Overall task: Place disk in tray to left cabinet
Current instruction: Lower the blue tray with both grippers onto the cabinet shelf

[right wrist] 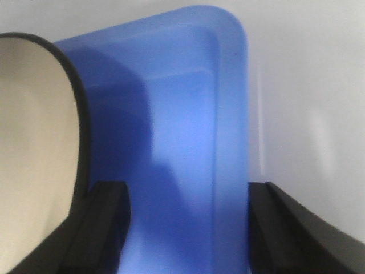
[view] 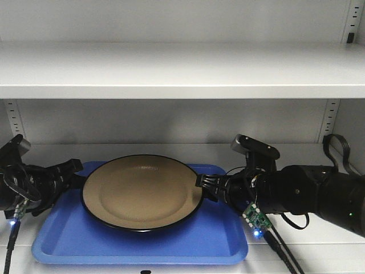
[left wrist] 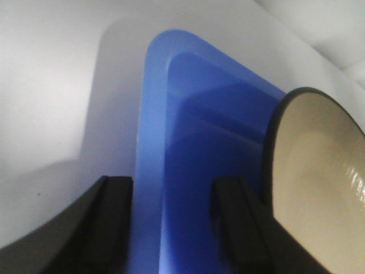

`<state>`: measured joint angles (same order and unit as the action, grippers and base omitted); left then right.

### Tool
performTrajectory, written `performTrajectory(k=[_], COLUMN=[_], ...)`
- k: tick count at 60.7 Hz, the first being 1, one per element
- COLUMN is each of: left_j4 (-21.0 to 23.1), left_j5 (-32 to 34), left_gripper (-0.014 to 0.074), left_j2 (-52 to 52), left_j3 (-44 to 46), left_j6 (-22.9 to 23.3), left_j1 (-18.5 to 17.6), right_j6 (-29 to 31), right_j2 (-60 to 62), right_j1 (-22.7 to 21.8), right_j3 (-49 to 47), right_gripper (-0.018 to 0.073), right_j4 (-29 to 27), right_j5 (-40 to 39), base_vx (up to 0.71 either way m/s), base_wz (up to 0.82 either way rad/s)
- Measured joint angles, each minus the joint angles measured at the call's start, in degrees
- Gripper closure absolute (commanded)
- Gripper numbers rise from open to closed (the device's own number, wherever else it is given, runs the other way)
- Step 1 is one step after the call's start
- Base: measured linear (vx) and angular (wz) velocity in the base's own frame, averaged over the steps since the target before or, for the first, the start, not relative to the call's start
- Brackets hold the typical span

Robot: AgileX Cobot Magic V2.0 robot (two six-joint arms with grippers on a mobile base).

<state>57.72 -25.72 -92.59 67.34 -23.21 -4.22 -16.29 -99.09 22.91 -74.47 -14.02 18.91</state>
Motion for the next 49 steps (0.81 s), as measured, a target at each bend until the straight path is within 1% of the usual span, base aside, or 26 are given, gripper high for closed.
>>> performTrajectory(k=[11, 17, 49], left_j4=[0.8, 1.3, 1.9], left_j5=[-0.2, 0.1, 0.3], left_gripper=[0.0125, 0.0125, 0.0125], left_j2=[0.0, 0.0, 0.1], left_j3=[0.0, 0.0, 0.0], left_j6=[-0.1, -0.2, -0.2], left_j1=[-0.6, -0.9, -1.0], right_j6=[-0.1, -0.1, 0.0], right_j2=[2.2, 3.2, 3.4], right_j1=[-3.8, -5.0, -5.4], right_j3=[-0.3, -0.6, -0.6], right_gripper=[0.0075, 0.0075, 0.0075], right_j4=[-1.6, -2.0, -1.5], right_j5=[0.1, 0.4, 1.8], base_vx=[0.00, 0.00, 0.00], base_wz=[0.00, 0.00, 0.00])
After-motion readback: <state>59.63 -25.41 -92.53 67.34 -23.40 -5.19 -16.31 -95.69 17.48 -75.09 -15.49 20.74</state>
